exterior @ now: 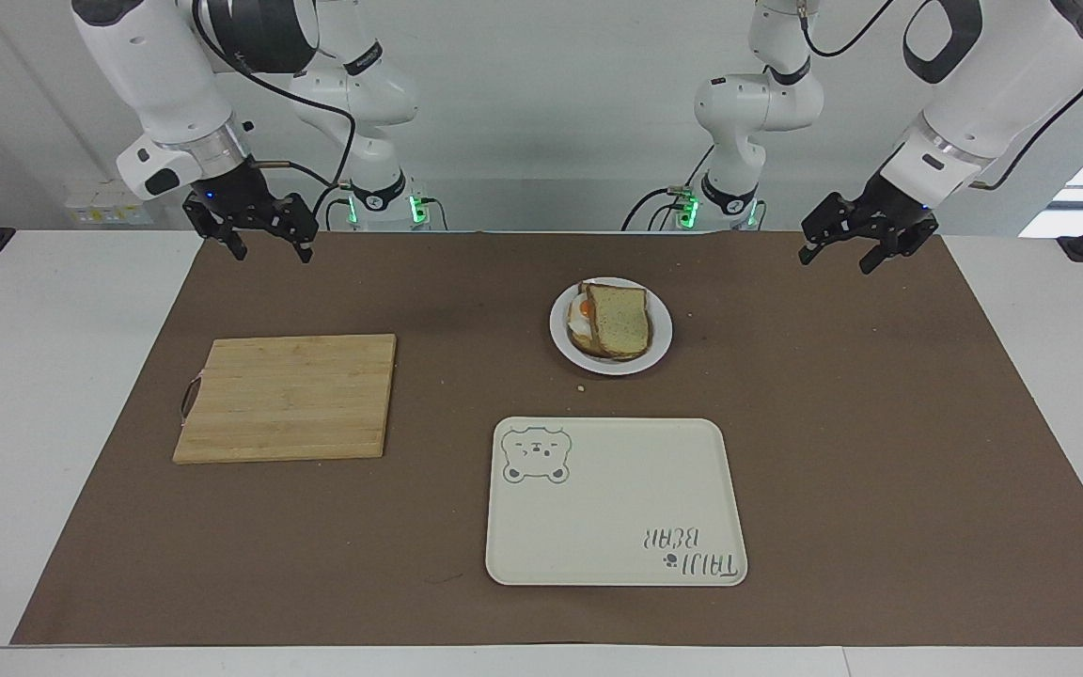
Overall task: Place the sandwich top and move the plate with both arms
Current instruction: 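Reach the left gripper to the white plate rim and grasp it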
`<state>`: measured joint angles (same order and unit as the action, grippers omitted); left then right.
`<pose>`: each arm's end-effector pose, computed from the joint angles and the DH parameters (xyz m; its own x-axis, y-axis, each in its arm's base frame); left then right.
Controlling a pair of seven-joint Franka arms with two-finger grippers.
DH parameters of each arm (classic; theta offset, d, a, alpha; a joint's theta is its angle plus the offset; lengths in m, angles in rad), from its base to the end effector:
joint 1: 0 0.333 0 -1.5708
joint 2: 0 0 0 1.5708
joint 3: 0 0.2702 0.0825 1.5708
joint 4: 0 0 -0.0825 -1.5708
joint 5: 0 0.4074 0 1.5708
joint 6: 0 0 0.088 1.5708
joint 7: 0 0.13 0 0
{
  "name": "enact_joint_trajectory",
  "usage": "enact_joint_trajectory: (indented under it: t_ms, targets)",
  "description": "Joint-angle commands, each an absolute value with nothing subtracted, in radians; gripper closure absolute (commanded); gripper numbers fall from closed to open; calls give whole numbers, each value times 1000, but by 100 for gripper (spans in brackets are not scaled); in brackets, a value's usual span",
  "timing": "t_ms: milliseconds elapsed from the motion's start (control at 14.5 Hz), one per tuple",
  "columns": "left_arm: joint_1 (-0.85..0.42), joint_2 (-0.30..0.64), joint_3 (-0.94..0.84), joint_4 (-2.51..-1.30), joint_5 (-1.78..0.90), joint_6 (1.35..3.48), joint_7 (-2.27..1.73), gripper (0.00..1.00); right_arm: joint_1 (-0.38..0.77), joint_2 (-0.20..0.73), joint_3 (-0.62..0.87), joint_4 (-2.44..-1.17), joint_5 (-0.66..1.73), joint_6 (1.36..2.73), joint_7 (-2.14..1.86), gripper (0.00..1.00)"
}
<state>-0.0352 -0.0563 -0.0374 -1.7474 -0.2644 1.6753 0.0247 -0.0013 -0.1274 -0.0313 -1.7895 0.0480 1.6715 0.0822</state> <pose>0.5642 -0.0728 0.5131 0.9975 -0.0690 -0.0130 -0.0634 -0.9641 0.2578 0.5498 -0.0128 0.5275 0.9929 -0.1190 0.0049 -0.1186 -0.9916 -0.0523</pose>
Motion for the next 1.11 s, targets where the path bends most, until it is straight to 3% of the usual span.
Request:
enact_joint_trajectory:
  t_ms: [0, 277, 622, 1037]
  targets:
    - [-32, -77, -28, -1850, -368, 1765, 72, 0, -18, -124, -17, -1711, 8, 1651, 60, 0]
    - [-46, -57, -29, -1983, -518, 1900, 173, 0, -18, -133, -21, -1648, -17, 1622, 61, 0]
    - [-87, -21, -29, -2195, -720, 2060, 385, 0, -25, -120, -69, -1520, -17, 1447, 58, 0]
    - [-140, -9, -29, -2370, -879, 2137, 538, 0, -2, -101, -55, -1555, -18, 1494, 61, 0]
